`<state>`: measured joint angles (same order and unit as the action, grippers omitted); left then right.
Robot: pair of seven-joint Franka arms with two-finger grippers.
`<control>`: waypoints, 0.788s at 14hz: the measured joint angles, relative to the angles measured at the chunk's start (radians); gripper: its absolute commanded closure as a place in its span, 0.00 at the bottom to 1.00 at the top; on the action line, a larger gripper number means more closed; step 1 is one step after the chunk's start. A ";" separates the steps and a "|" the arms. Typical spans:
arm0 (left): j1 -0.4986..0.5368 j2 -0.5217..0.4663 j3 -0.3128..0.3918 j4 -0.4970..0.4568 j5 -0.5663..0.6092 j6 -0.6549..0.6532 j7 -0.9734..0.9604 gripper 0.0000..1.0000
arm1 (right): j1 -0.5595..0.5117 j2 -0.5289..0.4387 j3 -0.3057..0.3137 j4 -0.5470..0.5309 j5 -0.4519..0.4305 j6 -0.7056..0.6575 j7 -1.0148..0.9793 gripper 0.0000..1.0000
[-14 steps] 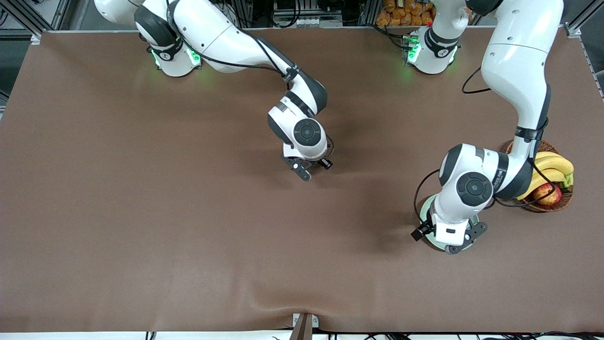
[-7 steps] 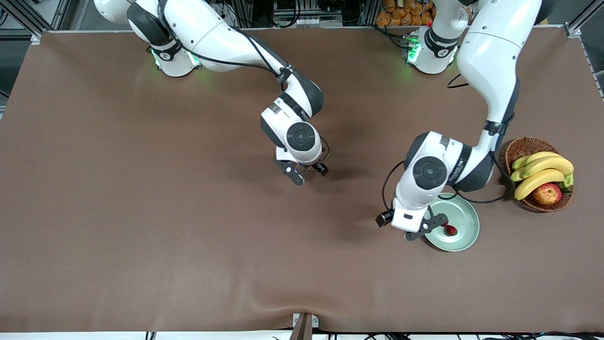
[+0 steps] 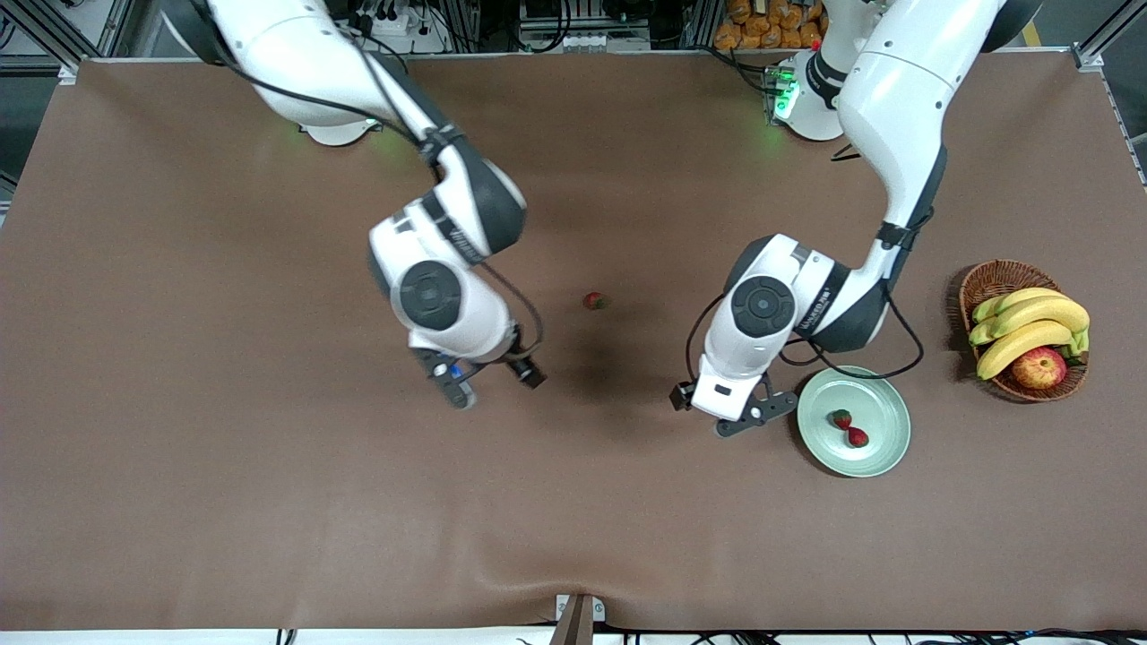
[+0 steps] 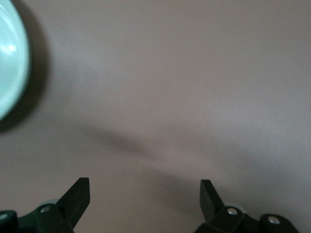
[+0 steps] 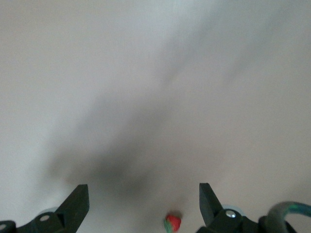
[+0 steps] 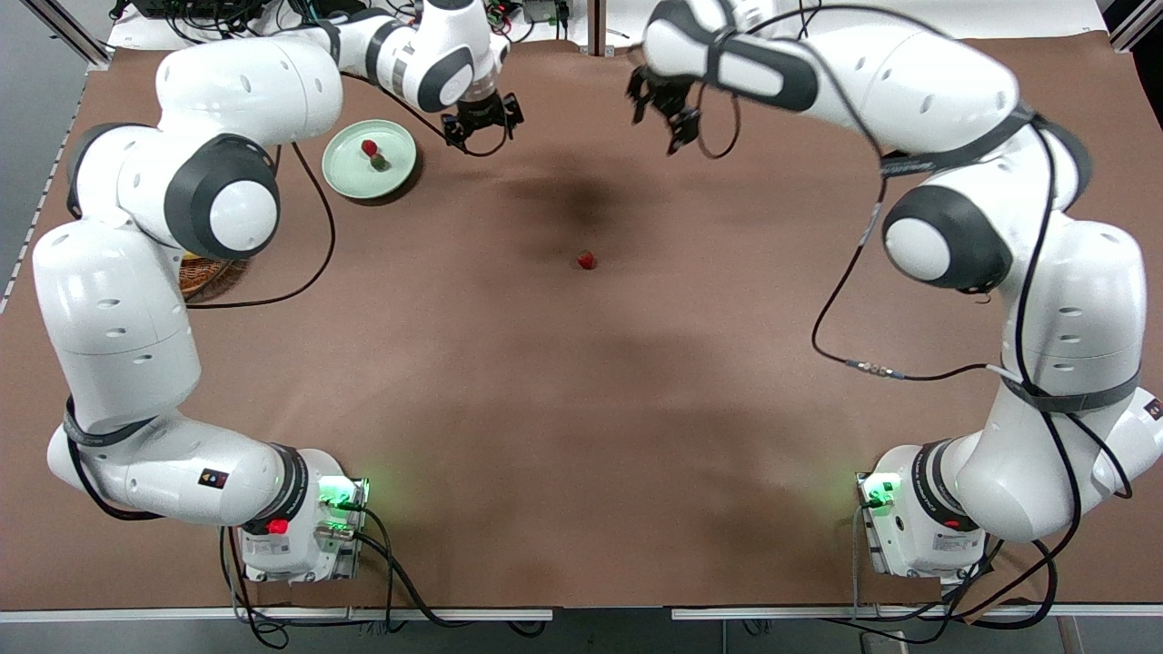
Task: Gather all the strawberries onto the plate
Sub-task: 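Grasp the last strawberry with the left gripper while the right gripper withdraws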
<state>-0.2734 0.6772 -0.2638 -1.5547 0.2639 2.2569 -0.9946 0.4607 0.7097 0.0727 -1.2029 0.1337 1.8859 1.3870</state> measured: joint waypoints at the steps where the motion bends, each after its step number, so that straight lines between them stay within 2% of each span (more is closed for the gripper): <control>1: -0.018 0.006 -0.005 0.000 0.000 0.003 -0.013 0.00 | -0.036 -0.012 -0.001 0.001 -0.007 0.000 -0.032 0.00; 4: -0.124 0.023 -0.013 0.000 -0.014 0.007 -0.071 0.00 | -0.138 -0.043 -0.001 0.002 -0.040 0.000 -0.166 0.00; 8: -0.329 0.066 -0.012 -0.003 -0.017 0.008 -0.175 0.00 | -0.282 -0.070 -0.001 0.002 -0.046 -0.047 -0.409 0.00; 11: -0.355 0.095 -0.003 -0.020 -0.017 0.025 -0.195 0.00 | -0.375 -0.107 0.000 0.003 -0.060 -0.115 -0.625 0.00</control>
<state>-0.6282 0.7717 -0.2673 -1.5745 0.2474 2.2823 -1.1894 0.0856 0.6022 0.0725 -1.1999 0.0738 1.7709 0.7617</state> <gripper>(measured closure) 0.000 0.000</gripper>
